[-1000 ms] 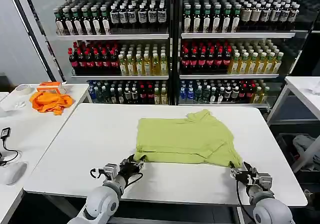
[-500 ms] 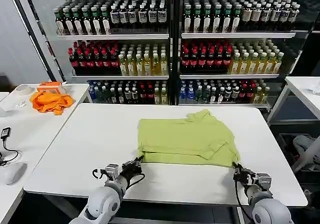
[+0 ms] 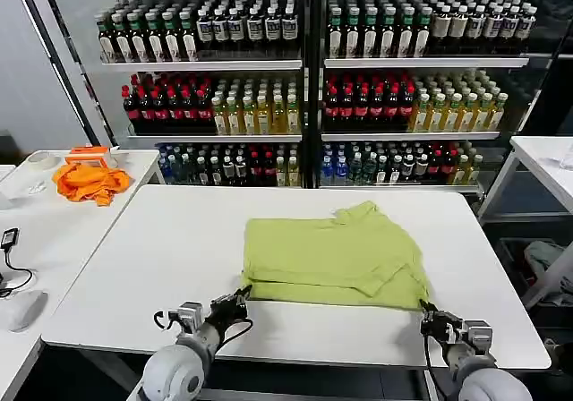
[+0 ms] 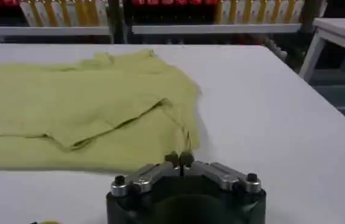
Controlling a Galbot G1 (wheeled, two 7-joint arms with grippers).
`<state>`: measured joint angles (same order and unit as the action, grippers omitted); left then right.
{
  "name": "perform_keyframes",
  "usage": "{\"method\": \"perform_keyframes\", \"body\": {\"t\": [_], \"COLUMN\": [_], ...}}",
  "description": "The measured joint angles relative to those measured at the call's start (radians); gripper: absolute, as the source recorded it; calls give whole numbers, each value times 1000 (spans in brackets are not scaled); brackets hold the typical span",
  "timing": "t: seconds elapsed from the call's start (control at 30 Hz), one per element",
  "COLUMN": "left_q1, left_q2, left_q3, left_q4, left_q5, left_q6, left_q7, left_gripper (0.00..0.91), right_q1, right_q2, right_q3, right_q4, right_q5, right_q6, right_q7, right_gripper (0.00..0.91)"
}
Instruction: Fold and organize the clothes.
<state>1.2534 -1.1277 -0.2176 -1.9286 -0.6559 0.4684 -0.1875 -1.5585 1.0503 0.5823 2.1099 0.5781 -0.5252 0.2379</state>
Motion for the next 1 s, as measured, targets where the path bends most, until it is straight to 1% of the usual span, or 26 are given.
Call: {"method": "perform_keyframes", "body": {"t": [0.33, 0.37, 0.4, 0.43, 0.47, 0.73, 1.0], "left_q1": [161, 174, 189, 203, 215, 260, 257], "left_q2": [70, 76, 81, 86, 91, 119, 148], "left_q3": [-57, -63, -68, -74, -79, -111, -153], "left_q4": [-149, -160, -172, -183, -192, -256, -284], "left_q5": [1, 2, 3, 5, 6, 19, 5], "left_q6": [1, 1, 1, 2, 3, 18, 30], "left_q7": [-9, -9, -9, -9, -9, -16, -24], "left_gripper": [10, 40, 141, 715, 907, 907, 907], "right_q1": [-173, -189, -200, -209, -218, -247, -216], "right_q2": [16, 19, 22, 24, 26, 21, -16], "right_q3": [30, 29, 29, 29, 29, 47, 91], "right_q4": [126, 135, 141, 146, 151, 185, 211], "right_q5": [-47, -55, -63, -71, -78, -116, -94], "right_q6": [10, 10, 10, 9, 8, 11, -2], "right_q7": [-4, -4, -3, -3, -3, 1, 11], "right_gripper": [0, 272, 574, 877, 907, 907, 907]}}
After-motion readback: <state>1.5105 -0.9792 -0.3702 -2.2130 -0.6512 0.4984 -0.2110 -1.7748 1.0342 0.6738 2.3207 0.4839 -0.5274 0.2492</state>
